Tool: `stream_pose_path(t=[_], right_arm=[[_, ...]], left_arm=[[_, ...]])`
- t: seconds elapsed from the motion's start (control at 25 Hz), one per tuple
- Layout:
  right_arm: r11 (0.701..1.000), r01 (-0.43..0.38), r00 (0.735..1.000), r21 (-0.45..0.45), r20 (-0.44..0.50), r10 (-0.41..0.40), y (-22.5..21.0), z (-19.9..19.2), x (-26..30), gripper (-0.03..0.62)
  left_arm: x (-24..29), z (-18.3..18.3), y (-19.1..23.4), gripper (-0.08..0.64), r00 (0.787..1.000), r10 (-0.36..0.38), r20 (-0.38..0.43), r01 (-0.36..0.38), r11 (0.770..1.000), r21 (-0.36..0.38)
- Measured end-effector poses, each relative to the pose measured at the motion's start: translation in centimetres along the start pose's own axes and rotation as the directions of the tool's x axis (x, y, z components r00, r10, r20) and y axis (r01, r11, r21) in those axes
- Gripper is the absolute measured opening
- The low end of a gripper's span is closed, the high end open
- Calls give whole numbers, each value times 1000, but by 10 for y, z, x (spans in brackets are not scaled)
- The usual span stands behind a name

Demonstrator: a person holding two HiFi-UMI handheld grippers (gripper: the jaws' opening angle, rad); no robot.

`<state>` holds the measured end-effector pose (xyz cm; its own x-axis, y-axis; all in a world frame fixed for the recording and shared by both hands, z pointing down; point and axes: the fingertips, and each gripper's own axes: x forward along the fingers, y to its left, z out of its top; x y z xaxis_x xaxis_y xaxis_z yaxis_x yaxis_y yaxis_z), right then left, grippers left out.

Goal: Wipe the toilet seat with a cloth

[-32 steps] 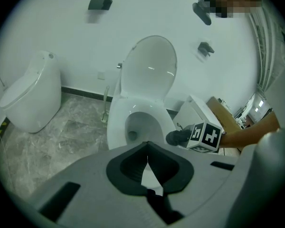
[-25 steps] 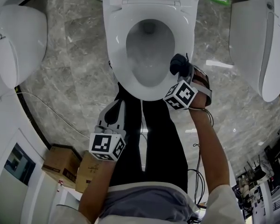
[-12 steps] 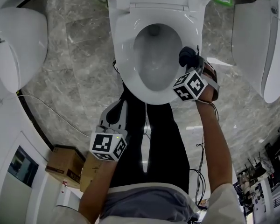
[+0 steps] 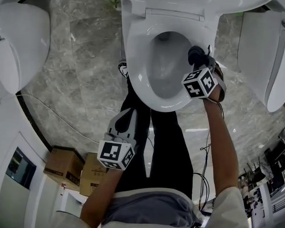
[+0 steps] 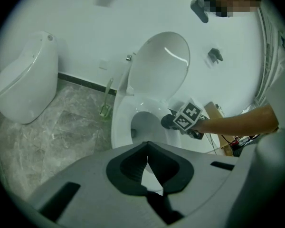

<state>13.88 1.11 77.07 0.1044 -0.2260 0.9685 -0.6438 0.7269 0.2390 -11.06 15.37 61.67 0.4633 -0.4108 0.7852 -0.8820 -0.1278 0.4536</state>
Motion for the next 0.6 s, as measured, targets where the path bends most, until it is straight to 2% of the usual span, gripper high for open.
stream_pose_path(t=[0.2,0.48,0.6], right_arm=[[990,-84,996,110,23,82,-2,24,9,71],[965,-165,986,204,44,160,-2,54,17,71],[959,-190,982,211,57,182,-1,67,19,71]], left_arm=[[-1,9,-1,9,1000,-24,5,24,1000,-9],[3,21,15,9,999,-17,31,19,999,-49],[1,26,18,9,999,-12,47,15,998,-64]])
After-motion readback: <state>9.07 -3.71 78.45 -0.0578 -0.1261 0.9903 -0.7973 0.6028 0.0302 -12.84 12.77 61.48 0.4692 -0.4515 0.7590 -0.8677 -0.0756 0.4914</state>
